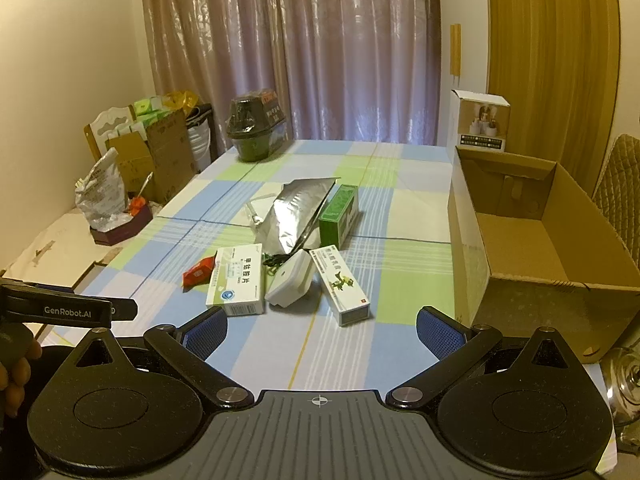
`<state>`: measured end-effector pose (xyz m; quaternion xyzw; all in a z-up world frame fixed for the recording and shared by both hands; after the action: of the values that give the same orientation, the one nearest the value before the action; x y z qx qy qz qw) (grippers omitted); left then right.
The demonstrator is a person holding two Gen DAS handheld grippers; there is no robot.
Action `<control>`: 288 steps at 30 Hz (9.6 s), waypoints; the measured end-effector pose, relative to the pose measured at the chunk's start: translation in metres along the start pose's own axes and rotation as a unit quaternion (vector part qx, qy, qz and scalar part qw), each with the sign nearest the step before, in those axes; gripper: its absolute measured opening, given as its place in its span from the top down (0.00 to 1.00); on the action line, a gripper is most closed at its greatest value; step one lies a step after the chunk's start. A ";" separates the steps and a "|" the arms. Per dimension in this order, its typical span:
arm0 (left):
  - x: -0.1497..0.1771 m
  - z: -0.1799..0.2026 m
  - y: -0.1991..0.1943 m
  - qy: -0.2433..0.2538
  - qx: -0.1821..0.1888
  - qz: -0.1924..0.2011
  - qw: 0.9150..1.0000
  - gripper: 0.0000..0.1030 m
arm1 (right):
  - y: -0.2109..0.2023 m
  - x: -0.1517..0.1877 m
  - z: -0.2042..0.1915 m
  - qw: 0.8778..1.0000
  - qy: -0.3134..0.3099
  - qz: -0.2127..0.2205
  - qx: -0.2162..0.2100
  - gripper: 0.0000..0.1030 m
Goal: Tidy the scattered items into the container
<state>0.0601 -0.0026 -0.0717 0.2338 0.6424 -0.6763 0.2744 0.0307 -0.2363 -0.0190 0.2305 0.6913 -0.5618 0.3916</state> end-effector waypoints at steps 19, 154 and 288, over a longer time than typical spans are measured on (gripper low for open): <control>-0.001 -0.001 0.003 -0.003 -0.004 -0.010 1.000 0.01 | 0.001 0.001 0.002 1.000 0.002 -0.003 0.002 0.00; -0.021 0.067 0.148 0.120 0.061 -0.173 0.976 0.32 | 0.165 0.048 0.026 0.982 -0.087 -0.162 -0.048 0.27; -0.119 0.385 0.069 0.089 0.278 -0.091 0.952 0.34 | 0.017 -0.063 0.278 0.986 0.075 -0.005 0.147 0.60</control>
<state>0.2088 -0.3800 -0.0180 0.3005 0.4693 -0.8267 0.0773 0.1589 -0.4909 0.0042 0.3237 0.6297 -0.6404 0.2976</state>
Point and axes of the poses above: each gripper's, at about its wrist camera, not at the fingertips, and y roughly the way its jaws point, z to its right, x to its underside, the point moved 9 cm from there along y, roughly the way its jaws point, and after that the axes turned 2 degrees about -y, right-handed, at the moved point
